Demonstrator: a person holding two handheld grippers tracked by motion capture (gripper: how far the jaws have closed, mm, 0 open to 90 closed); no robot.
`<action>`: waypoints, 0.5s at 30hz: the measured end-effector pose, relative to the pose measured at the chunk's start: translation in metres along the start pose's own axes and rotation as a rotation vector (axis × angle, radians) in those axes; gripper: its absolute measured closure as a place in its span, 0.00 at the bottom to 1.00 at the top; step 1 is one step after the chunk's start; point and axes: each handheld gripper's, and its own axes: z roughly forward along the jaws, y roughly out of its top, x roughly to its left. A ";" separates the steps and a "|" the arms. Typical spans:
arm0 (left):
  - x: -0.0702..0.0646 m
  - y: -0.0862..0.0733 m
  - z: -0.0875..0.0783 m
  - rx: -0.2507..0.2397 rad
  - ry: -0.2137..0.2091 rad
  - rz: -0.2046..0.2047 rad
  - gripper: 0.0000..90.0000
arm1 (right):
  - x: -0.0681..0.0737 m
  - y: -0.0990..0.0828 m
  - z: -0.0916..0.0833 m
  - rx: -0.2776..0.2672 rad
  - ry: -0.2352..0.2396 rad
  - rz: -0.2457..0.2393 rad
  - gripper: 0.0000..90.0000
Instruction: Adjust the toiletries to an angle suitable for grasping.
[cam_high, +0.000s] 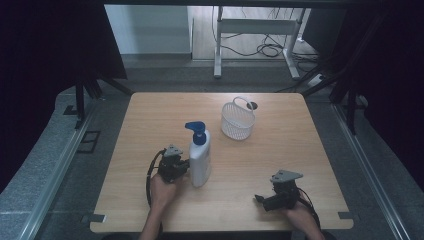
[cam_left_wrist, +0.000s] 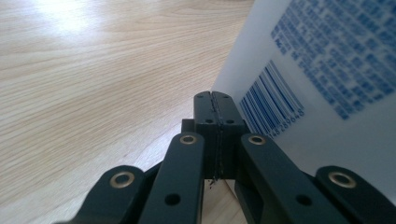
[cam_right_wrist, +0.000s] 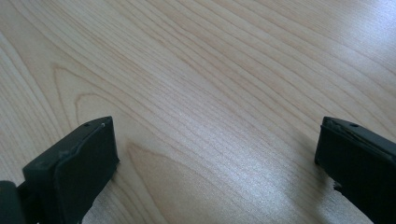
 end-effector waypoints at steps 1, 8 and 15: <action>-0.002 0.001 0.002 0.001 -0.007 0.001 0.99 | 0.000 0.000 0.000 0.000 0.000 0.000 0.00; -0.009 0.001 0.007 0.004 -0.027 0.009 0.99 | 0.000 0.000 0.000 0.000 0.000 0.001 0.00; -0.019 0.000 0.012 0.013 -0.048 0.028 0.99 | 0.000 0.000 0.000 0.001 0.000 0.001 0.00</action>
